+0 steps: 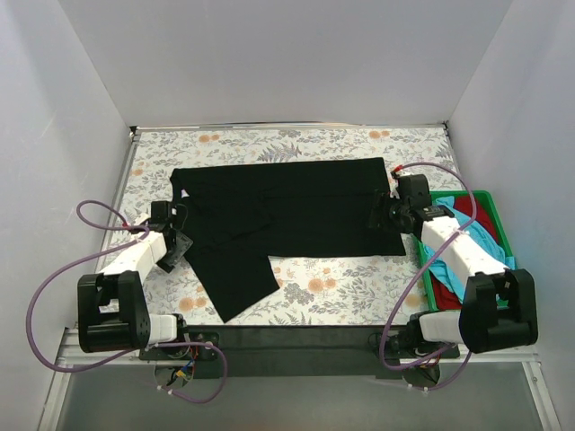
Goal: Fold and stack the t-shirts
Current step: Fold the tshirt
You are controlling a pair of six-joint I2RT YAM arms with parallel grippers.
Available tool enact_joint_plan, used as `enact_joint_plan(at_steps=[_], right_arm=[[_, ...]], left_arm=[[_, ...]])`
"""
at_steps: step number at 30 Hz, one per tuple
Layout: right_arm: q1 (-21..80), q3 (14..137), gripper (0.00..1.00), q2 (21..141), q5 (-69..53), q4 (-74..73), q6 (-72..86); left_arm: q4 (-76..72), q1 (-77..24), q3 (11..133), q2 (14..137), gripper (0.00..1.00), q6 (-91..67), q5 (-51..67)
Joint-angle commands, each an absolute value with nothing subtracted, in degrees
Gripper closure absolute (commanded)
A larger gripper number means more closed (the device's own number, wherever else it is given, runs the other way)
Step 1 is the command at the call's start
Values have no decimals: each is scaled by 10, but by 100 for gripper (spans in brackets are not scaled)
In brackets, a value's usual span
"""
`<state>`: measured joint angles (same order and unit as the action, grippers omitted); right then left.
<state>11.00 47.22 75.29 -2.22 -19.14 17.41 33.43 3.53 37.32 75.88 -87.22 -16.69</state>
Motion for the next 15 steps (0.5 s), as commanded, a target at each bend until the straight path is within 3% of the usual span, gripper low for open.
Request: enact_joint_plan(at_steps=[1,15], right_arm=[[111,443,38,723,-7,-177,175],[109,396,39,700,54,-182,156]], left_arm=[[323,31,370,741,48,-874,-162],[294,-25,395,802,51,-872,-147]])
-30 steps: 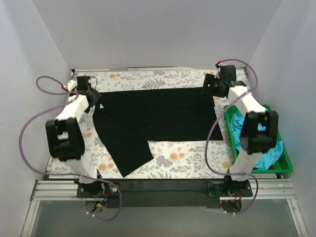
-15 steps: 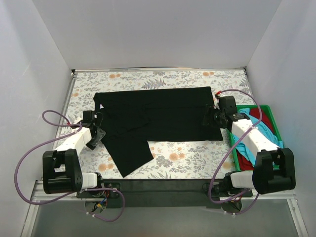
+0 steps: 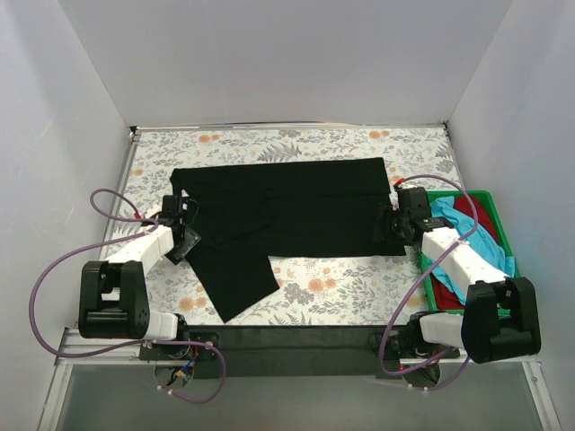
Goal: Fold and stack the t-shirts
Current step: Fold the tshirt
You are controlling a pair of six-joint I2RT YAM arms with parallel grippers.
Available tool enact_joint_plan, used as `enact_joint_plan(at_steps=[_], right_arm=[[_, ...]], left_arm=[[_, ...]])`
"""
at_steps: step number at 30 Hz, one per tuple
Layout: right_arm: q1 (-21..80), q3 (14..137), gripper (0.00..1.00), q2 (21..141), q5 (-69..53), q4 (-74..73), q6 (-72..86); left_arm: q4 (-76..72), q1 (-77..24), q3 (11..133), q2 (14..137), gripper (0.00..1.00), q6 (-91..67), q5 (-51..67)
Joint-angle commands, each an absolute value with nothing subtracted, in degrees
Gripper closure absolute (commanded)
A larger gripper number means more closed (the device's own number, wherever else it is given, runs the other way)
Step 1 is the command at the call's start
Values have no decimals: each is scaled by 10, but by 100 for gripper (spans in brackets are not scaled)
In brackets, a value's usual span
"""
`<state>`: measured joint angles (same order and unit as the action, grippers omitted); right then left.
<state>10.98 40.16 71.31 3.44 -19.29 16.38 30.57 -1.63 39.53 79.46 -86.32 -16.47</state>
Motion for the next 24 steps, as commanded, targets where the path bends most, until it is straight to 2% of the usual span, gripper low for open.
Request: enact_joint_plan(at_steps=[1,5,10,14,16,24], right_arm=[[109,395,39,700,57,-183,156],[109,391,39,699,66,-191,159],[110,388,40,701,84,-208,166],[108,381,43,714,104,-213,174],[108,381,45,725,111,-214,179],[108,383,48,746,163,-218,199]], left_arm=[[294,-26,394,803,51,-871,-147],[294,-26,384,818,56,-873,-149],[302,-28,373,824,77,-875,-141],[314,-29,372,810,89,-868,-151],[329,-29,375,798,100,-868,-167],[347,-23,374,787,100,-879,-214]])
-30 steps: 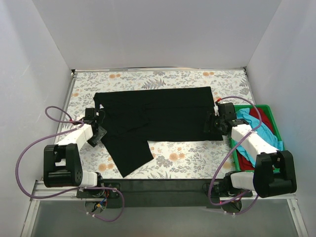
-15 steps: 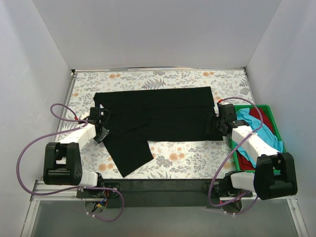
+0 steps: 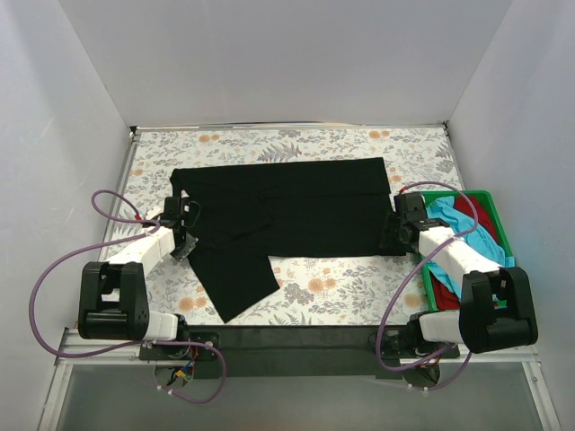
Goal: Fold and stack the t-shirts
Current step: Fold the tshirt
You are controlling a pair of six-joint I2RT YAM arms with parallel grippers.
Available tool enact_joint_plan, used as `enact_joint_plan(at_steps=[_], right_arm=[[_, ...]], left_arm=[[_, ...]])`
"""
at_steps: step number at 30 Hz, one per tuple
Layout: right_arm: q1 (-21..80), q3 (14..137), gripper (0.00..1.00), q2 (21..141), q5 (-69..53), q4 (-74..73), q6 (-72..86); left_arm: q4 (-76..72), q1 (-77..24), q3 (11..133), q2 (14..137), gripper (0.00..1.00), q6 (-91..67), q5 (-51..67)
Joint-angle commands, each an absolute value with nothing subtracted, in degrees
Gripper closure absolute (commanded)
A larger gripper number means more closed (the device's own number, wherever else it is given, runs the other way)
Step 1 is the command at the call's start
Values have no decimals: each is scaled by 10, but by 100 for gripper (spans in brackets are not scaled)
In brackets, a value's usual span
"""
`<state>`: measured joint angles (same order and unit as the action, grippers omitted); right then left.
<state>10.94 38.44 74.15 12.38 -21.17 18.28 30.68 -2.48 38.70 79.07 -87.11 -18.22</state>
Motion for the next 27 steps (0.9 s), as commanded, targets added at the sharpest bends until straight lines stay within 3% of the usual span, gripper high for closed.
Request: enact_joint_plan(at_steps=[1,8,18,21,22,27], right_arm=[[108,383,48,747,167,-219,200],[108,388,49,765,216,-237,210],[105,370,54,806,178,-219,221],[103,365,63,813,164,-213,221],[102,362,72,813,160,-211,220],[96,357,95,810,148,-209,210]], left_arm=[[351,-22,374,787,100,-879,-218],[346,-21,372,779,100,-881,-226],[343,-21,373,779,100,-878,-225],[339,-21,373,778,100,-877,-221],[339,-21,372,778,100,-877,-221],[337,-21,372,774,100,-877,-219]])
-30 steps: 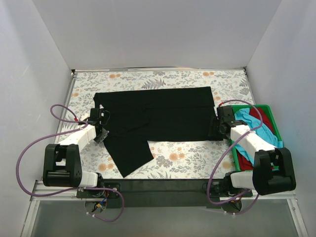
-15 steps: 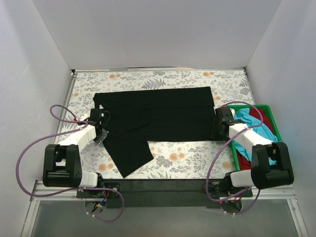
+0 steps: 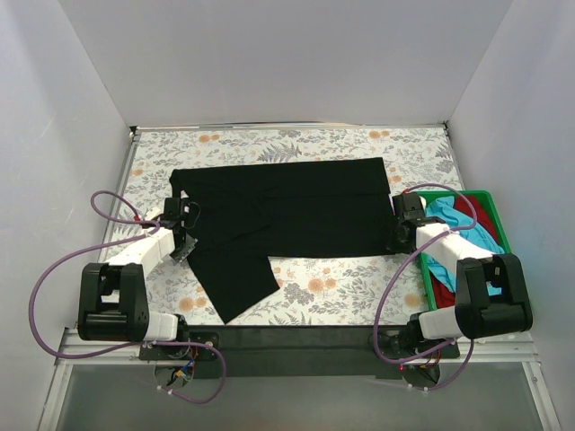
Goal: Fold and stack the t-shirts
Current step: Fold the tshirt
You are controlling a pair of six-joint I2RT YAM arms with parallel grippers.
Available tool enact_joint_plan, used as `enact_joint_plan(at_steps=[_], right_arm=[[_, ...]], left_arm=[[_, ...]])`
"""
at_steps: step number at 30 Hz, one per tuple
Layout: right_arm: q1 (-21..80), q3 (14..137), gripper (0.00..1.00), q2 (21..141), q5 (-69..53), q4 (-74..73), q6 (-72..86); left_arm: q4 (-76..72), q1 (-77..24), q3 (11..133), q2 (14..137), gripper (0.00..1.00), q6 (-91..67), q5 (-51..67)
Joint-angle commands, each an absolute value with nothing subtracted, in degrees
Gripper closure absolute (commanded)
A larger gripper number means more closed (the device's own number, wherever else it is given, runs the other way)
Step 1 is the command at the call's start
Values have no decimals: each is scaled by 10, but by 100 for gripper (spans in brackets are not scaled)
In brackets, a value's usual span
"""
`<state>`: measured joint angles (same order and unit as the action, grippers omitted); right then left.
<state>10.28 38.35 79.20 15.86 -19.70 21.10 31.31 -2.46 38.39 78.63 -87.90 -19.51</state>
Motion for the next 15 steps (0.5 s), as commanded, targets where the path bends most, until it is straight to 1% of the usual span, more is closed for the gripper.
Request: enact_joint_plan(at_steps=[1,9,15], right_arm=[[95,357,99,809,149,-210,208],[96,375,99,765,154,-243,193],[96,413,99,733,164,-271,178]], left_arm=[[337,-21,372,773,100,-877,-220],[353,-9,378,751,100,-886,-217],[388,-9,425,732,100,-884,-216]])
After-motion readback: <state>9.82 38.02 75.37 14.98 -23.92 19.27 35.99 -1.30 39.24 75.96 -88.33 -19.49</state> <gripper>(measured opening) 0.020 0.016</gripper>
